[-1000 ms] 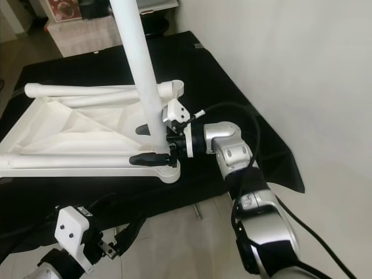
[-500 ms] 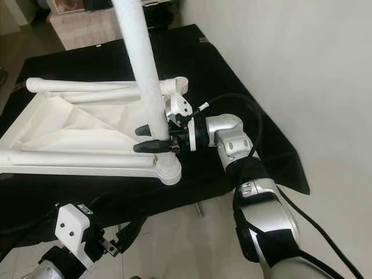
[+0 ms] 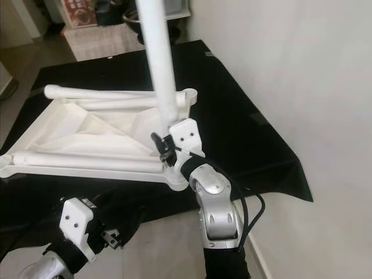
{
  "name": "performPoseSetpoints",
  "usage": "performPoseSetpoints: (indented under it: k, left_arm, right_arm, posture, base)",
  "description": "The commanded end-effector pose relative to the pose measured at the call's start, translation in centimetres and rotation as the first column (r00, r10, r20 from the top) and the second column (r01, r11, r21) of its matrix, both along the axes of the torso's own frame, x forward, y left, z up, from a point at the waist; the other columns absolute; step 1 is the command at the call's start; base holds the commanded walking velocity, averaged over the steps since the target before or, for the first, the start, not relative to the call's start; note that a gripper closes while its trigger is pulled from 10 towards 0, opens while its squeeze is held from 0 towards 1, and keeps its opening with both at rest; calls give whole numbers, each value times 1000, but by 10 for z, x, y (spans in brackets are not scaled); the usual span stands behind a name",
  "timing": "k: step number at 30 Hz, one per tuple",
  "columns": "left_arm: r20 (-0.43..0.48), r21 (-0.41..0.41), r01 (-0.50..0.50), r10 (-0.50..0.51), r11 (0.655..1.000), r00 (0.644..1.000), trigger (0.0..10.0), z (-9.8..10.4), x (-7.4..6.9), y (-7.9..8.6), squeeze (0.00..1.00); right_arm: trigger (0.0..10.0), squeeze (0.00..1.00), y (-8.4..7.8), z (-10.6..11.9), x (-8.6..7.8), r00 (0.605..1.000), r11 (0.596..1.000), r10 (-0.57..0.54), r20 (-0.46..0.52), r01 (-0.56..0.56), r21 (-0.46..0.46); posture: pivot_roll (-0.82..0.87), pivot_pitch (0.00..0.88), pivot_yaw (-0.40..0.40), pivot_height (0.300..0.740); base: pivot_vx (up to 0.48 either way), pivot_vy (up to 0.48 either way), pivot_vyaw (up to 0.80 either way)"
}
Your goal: Building children table
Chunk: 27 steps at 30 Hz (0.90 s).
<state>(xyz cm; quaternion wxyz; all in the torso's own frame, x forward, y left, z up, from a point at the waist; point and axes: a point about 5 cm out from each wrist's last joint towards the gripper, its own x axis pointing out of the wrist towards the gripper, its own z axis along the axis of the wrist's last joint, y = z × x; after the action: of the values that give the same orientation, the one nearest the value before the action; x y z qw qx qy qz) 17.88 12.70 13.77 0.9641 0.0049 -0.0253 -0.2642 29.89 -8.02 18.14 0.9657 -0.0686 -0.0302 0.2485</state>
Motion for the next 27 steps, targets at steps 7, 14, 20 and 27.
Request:
performPoseSetpoints:
  k: [7, 14, 20, 27]
  left_arm:
    - [-4, 20, -26, 26, 999, 1000, 10000, -5, 4, 5, 0]
    - [-8, 10, -12, 12, 1000, 1000, 10000, -4, 4, 4, 0]
    - [-8, 7, -4, 4, 1000, 1000, 10000, -2, -3, 2, 0]
    - [-7, -1, 9, -9, 1000, 1000, 10000, 1, -12, -2, 0]
  right_arm:
    - [10000, 0, 2, -17, 14, 995, 996, 46, -90, -52, -66]
    - [10000, 1000, -10, 26, 26, 890, 890, 456, 0, -456, -25]
    - [10000, 0, -23, 25, 33, 694, 692, 712, -107, -719, -61]
    - [10000, 0, -33, 19, 43, 604, 604, 766, -220, -793, -72]
  posture:
    - [-9, 81, 86, 740]
    - [4, 87, 89, 740]
    - [56, 103, 78, 740]
    - [80, 125, 60, 740]
  base:
    - [0, 0, 0]
    - [0, 0, 0]
    - [0, 0, 0]
    - [0, 0, 0]
